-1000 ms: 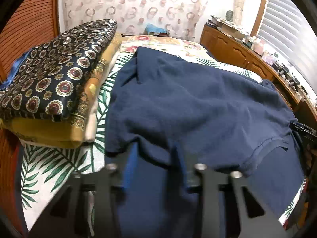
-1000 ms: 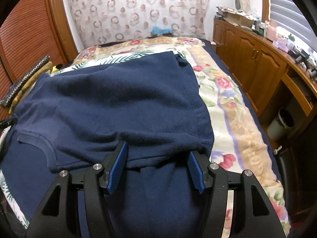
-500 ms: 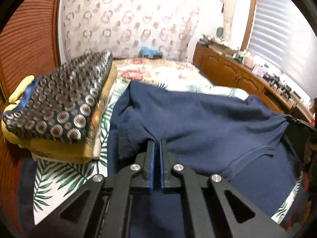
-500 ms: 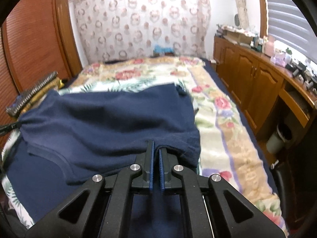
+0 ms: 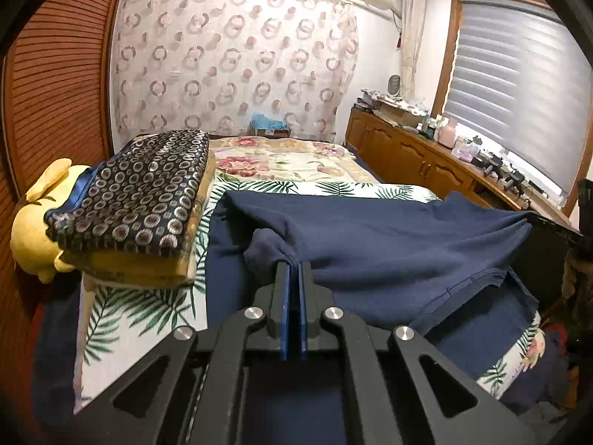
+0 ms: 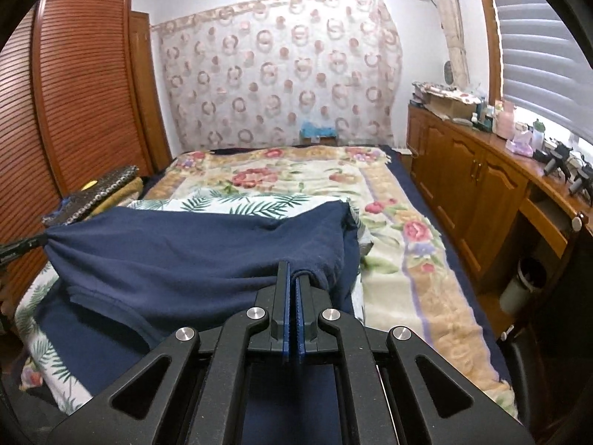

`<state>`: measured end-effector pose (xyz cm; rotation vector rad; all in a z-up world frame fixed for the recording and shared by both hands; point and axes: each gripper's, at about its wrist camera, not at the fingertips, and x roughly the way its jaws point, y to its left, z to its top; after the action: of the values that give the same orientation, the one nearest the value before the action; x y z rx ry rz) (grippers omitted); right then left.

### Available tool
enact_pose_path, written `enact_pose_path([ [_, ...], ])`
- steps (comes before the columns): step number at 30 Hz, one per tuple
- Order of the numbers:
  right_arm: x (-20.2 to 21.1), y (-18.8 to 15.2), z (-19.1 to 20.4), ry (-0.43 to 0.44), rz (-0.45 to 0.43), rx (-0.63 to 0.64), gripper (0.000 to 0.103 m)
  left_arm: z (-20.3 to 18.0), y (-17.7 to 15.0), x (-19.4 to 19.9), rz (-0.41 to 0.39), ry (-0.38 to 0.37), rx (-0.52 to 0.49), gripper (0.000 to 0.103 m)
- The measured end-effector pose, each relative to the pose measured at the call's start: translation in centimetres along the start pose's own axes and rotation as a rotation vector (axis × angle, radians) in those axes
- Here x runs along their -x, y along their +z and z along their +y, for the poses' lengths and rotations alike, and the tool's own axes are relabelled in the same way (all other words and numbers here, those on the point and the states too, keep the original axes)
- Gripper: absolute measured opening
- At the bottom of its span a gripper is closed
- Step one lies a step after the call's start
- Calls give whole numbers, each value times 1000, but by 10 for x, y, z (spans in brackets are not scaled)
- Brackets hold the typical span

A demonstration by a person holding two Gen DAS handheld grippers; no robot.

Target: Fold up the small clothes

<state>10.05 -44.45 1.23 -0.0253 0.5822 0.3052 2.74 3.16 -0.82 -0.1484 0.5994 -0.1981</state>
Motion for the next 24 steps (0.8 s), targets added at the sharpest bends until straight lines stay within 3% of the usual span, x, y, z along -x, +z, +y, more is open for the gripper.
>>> enact_pose_path([
  [9, 38, -13, 9, 13, -23, 8, 0, -5, -14, 23, -21, 7, 6, 2],
  [14, 51, -22, 16, 9, -6, 24, 0, -7, -29, 26, 6, 44, -2, 2],
  [19, 30, -52, 13, -23, 113, 10, 0, -1, -51, 9, 95, 52, 4, 5],
  [24, 15, -69, 14, -62, 188, 18, 16, -3, -59, 15, 101, 69, -8, 14],
])
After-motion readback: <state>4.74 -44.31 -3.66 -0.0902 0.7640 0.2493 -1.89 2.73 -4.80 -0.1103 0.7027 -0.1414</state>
